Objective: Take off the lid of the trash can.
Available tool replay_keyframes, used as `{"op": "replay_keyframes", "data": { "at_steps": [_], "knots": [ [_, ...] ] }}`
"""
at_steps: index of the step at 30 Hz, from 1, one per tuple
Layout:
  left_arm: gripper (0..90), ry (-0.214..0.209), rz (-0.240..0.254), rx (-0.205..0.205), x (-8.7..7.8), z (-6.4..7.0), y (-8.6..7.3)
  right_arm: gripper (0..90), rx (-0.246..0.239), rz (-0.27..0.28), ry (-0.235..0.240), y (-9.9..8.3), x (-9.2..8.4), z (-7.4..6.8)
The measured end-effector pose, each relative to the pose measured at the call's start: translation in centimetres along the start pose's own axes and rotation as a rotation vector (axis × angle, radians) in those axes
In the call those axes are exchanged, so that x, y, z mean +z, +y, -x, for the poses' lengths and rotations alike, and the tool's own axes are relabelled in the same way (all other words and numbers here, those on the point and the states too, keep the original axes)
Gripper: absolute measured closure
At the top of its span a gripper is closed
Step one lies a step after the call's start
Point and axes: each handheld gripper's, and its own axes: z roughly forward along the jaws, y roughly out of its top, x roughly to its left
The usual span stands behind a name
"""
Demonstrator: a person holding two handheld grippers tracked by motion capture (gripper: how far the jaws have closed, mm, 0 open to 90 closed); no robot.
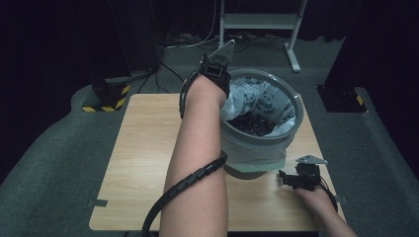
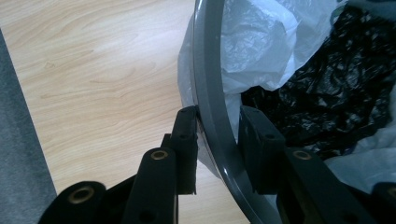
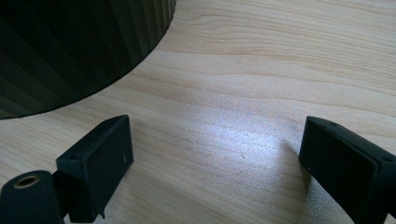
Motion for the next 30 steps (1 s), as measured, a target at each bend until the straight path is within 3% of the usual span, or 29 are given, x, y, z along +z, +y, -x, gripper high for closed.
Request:
{"op": "replay_keyframes", "data": {
  "at_steps": [5,10,13,21,30],
  "knots": [
    [60.9,-0.023,-0.019,0.005,0.3,-0.1,-0.1,9.4,0.001,0.0,-0.001,0.0,0.0,0.0],
    [52.9,-0.023,0.023,0.008,-0.2,0.0,0.1,9.4,0.0,0.0,0.0,0.0,0.0,0.0],
    [58.3,-0.014,0.044,0.015,-0.3,0.2,0.1,9.4,0.001,0.0,0.0,0.0,0.0,0.0],
    [68.0,0.031,0.007,0.033,0.9,0.2,0.3,9.4,-0.001,0.0,0.0,0.0,0.0,0.0],
    [69.6,0.026,0.019,0.034,0.0,0.1,0.2,9.4,-0.001,0.0,0.0,0.0,0.0,0.0]
  ]
}}
